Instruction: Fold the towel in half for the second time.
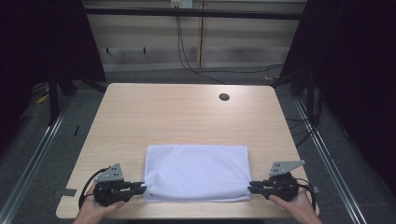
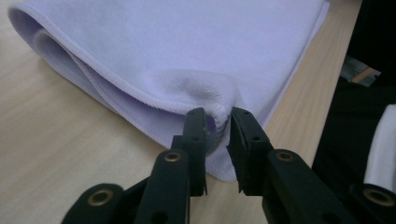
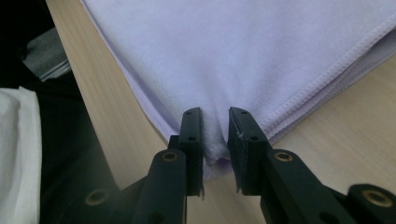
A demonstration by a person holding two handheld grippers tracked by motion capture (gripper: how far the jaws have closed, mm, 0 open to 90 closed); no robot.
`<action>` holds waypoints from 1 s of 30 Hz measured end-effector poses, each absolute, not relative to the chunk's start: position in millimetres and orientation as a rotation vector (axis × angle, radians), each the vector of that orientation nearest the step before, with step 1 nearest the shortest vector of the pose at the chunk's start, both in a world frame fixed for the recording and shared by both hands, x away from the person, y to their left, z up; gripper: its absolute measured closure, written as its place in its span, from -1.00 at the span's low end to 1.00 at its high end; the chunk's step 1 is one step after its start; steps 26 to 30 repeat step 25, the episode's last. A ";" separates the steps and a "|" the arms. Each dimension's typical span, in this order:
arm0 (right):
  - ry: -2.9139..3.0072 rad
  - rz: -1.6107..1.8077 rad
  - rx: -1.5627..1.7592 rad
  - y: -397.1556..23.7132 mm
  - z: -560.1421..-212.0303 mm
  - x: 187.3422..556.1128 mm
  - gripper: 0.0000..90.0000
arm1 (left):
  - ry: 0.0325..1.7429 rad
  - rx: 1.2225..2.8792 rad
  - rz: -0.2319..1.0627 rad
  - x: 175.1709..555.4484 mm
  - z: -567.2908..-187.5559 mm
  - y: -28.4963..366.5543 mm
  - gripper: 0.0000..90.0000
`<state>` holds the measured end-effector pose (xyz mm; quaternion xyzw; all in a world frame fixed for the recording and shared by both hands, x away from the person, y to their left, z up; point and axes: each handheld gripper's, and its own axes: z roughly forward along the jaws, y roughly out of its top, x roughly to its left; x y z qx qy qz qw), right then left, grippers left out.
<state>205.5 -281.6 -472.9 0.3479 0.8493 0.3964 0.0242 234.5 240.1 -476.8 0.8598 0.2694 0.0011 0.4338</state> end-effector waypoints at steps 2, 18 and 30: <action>2.649 1.219 1.083 -280.4 -474.8 200.8 0.61 | 0.676 2.163 0.020 229.3 -478.1 239.4 0.64; 2.119 1.372 1.289 -308.1 -453.0 229.2 -0.15 | 0.963 1.939 0.175 281.8 -467.9 254.2 -0.26; 2.158 1.225 1.300 -306.7 -469.6 234.8 -0.39 | 1.038 1.935 0.171 287.8 -482.6 268.6 -0.43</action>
